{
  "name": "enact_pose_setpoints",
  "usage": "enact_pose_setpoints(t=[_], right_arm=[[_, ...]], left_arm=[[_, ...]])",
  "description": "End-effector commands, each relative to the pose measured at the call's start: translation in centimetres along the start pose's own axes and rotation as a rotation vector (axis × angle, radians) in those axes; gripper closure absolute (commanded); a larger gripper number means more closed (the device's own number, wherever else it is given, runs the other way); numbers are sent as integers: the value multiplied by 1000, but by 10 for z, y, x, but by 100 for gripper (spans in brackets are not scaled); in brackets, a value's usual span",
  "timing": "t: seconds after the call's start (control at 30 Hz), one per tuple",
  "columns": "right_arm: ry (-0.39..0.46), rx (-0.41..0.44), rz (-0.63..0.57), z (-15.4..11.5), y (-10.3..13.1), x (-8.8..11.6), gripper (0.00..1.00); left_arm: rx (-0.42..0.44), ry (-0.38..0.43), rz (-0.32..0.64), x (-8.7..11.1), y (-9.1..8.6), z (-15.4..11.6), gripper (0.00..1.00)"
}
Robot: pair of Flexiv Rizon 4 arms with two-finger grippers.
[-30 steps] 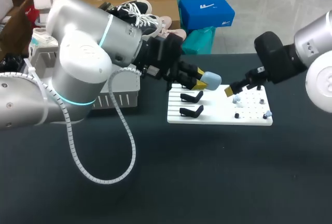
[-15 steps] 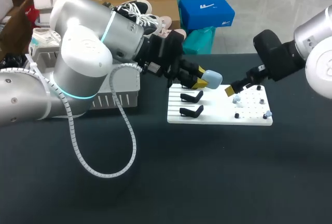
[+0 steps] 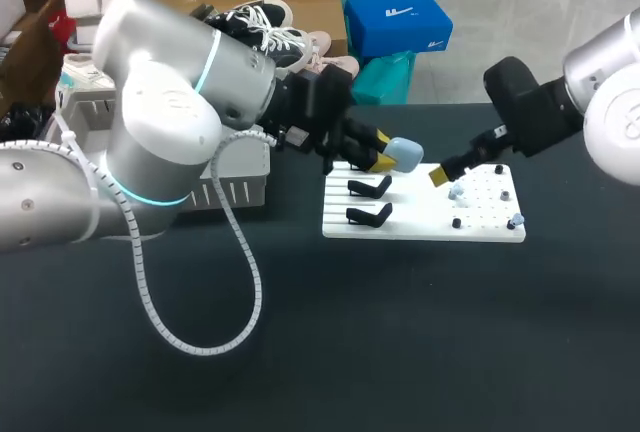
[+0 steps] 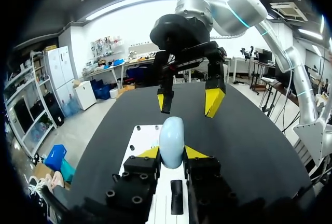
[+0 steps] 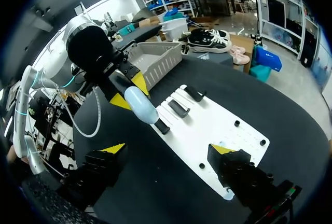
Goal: Pick up each earbud case from the left stands, insert the matching earbuds, close the lid, and place the case in the box.
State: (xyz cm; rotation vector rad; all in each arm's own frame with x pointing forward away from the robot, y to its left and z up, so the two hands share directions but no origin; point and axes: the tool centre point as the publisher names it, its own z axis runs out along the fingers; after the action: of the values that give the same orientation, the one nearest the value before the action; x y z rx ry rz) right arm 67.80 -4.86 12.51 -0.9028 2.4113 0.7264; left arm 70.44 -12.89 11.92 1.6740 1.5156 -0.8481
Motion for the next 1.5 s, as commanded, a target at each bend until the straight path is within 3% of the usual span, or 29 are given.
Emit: enact_pose_setpoints(t=[0.03, 0.6, 1.0, 1.27, 1.5], right_arm=[[11, -20, -14, 11, -2, -11, 0], [5, -29, -28, 16, -6, -21, 0], [-24, -9, -49, 6, -2, -29, 0], [-26, 91, 2, -24, -14, -4, 0], [-5, 167, 36, -41, -27, 27, 0]], left_arm=[[-6, 5, 0, -2, -2, 4, 100], [19, 8, 9, -3, -11, 6, 100], [21, 9, -5, 2, -16, 7, 100], [-116, -144, -35, -3, -3, -5, 100], [-168, -272, -24, -12, 4, -12, 100]])
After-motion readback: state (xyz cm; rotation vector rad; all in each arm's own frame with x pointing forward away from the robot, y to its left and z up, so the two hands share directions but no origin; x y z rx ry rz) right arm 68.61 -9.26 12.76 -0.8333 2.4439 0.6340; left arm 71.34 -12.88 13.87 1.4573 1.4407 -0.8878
